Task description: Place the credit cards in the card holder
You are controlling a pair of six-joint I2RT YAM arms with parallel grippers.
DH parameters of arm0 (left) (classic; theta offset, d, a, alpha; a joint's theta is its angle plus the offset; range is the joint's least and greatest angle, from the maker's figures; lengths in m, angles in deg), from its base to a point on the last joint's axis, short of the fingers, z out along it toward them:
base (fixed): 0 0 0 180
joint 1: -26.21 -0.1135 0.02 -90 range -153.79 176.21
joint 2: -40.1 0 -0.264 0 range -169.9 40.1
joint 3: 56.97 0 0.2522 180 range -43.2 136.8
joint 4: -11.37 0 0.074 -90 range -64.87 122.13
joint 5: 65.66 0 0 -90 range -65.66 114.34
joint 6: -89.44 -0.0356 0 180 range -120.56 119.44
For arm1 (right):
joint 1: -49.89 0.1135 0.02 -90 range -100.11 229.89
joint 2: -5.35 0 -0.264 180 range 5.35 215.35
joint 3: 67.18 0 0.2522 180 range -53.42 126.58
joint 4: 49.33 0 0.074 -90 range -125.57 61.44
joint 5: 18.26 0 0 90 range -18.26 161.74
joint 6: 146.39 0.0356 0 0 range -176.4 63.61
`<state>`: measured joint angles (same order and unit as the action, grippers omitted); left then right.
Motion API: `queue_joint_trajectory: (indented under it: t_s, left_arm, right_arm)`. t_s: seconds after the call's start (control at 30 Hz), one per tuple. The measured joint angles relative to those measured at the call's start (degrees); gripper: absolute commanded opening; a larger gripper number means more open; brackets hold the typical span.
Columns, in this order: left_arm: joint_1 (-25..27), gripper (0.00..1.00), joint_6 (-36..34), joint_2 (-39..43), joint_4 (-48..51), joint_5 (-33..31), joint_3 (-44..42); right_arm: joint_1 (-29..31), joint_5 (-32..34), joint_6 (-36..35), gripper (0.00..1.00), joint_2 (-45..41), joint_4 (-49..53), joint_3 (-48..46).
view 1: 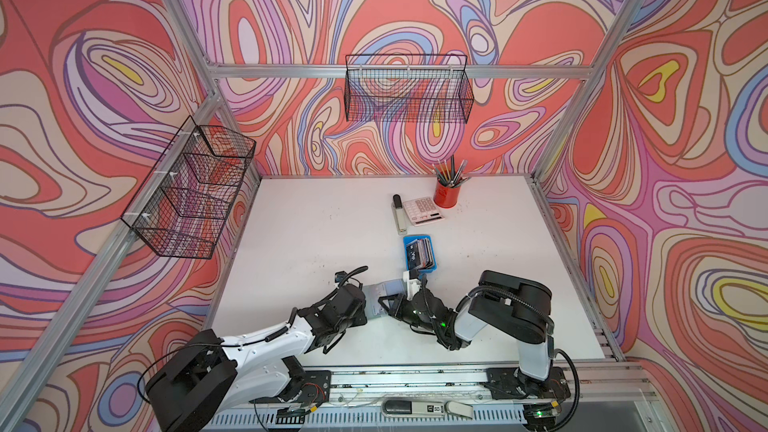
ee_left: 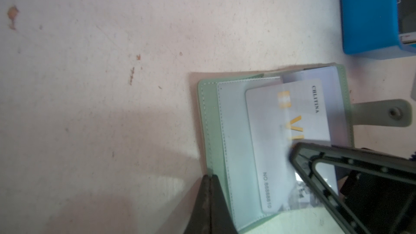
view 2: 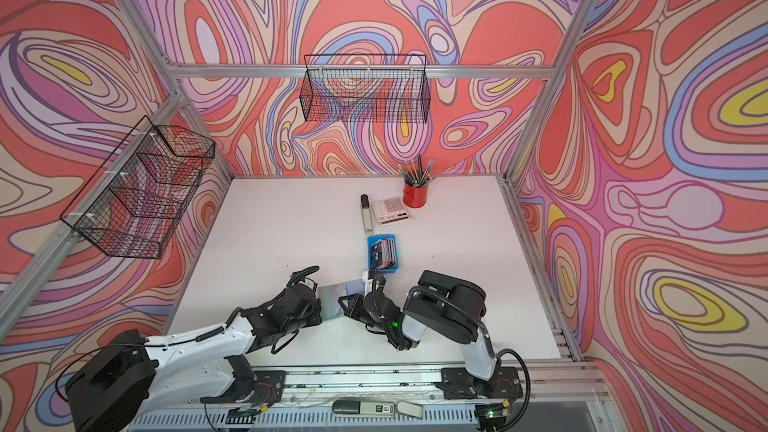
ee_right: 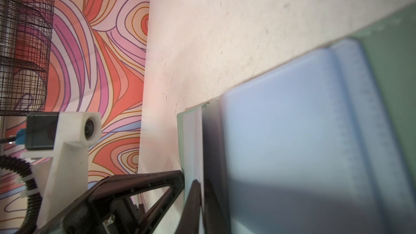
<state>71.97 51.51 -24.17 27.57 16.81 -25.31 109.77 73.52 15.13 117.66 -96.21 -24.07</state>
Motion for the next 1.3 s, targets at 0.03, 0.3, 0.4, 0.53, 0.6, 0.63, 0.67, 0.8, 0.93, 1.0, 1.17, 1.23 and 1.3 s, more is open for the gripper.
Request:
queue_joint_trajectory:
  t_s: [0.03, 0.3, 0.4, 0.53, 0.6, 0.63, 0.67, 0.8, 0.93, 1.0, 1.17, 1.23, 1.3]
  left_arm:
    - [0.0, 0.0, -0.02, 0.0, -0.11, 0.07, 0.0]
    - [0.0, 0.0, -0.02, 0.0, -0.57, 0.68, -0.13]
    - [0.0, 0.0, -0.04, 0.02, -0.7, 0.68, -0.31]
    - [0.0, 0.0, -0.11, 0.02, -0.79, 0.68, -0.33]
    - [0.0, 0.0, -0.24, 0.02, -0.98, 0.74, -0.39]
    - [0.0, 0.0, -0.33, 0.0, -1.05, 0.87, -0.42]
    - [0.0, 0.0, -0.42, 0.0, -1.14, 1.03, -0.42]
    - [0.0, 0.0, -0.46, -0.48, -2.01, 1.68, -0.44]
    - [0.0, 0.01, -0.72, -0.94, -2.78, 2.19, -0.42]
    - [0.0, 0.02, -0.87, -1.14, -3.15, 2.43, -0.42]
    - [0.0, 0.05, -0.87, -2.21, -4.0, 3.19, 0.02]
    - [0.0, 0.06, -0.87, -2.86, -4.5, 3.61, 0.31]
    - [0.0, 0.06, -0.85, -3.61, -4.74, 4.09, 0.79]
  right_arm:
    - [0.09, 0.37, -0.07, 0.32, -0.68, 1.22, 0.02]
    - [0.55, 5.66, -4.0, 0.51, -9.57, 20.87, 4.11]
    - [0.55, 7.76, -5.31, 0.54, -11.04, 27.43, 6.14]
    - [0.55, 9.16, -7.26, 0.55, -11.72, 34.21, 9.14]
    - [0.55, 9.7, -8.11, 0.58, -11.72, 37.27, 10.75]
    - [0.55, 10.08, -8.5, 0.59, -11.72, 38.53, 11.37]
    - [0.55, 10.56, -8.92, 0.61, -11.72, 39.58, 11.85]
    - [0.57, 13.03, -10.67, 0.65, -12.04, 44.35, 13.62]
    - [0.57, 15.65, -12.59, 0.66, -12.17, 50.27, 16.2]
    - [0.57, 16.68, -13.53, 0.68, -12.17, 52.7, 17.2]
    - [0.55, 19.39, -16.0, 0.78, -12.66, 57.86, 19.08]
    - [0.52, 20.5, -16.9, 0.83, -13.27, 59.49, 19.32]
    - [0.39, 21.42, -17.9, 0.85, -13.97, 60.87, 19.43]
